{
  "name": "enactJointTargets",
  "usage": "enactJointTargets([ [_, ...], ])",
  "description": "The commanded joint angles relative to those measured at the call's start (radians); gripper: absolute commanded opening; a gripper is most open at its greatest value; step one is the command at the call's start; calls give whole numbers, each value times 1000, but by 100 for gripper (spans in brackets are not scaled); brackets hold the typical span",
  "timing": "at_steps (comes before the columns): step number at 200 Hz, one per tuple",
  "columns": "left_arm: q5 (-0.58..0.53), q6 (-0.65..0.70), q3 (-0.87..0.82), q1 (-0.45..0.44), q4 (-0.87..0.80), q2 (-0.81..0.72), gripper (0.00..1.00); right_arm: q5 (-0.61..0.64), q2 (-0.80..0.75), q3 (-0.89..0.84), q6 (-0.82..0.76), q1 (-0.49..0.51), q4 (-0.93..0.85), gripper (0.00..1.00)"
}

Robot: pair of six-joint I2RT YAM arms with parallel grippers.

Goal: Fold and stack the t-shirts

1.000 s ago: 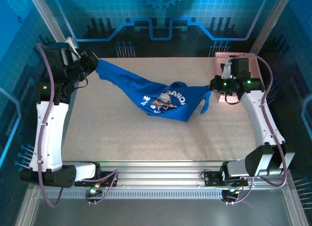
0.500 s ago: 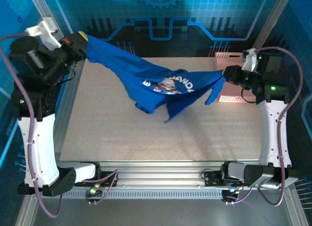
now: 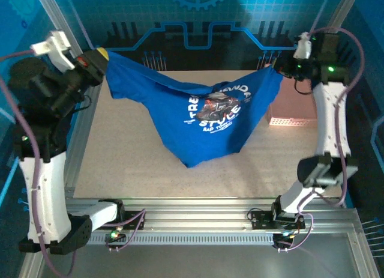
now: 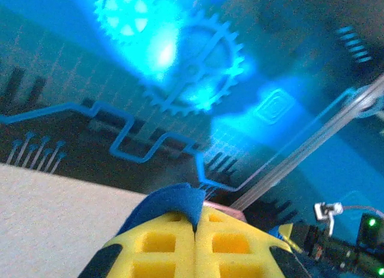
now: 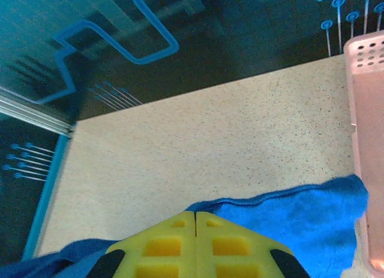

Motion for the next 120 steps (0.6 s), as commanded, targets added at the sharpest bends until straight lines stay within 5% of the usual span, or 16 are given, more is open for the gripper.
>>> enactJointTargets([
  [1,-105,110,-146,10,20,19,0,104,169,123,-17,99,29,6],
  [16,-178,160,-235,19,60,59,0,194,324,261,27,146,76,18],
  [34,-186,158,-313,38,132,104,0,229,507,533,75,184,-14,52],
  [61,-198,127,-397,61,160,128,0,223,557,735,-14,306,-233,64],
  [89,-191,106,-497,70,180,109,0,221,251,244,-116,523,-266,69],
  [120,-196,100,-575,85,177,94,0,145,-62,-477,23,715,-60,70],
])
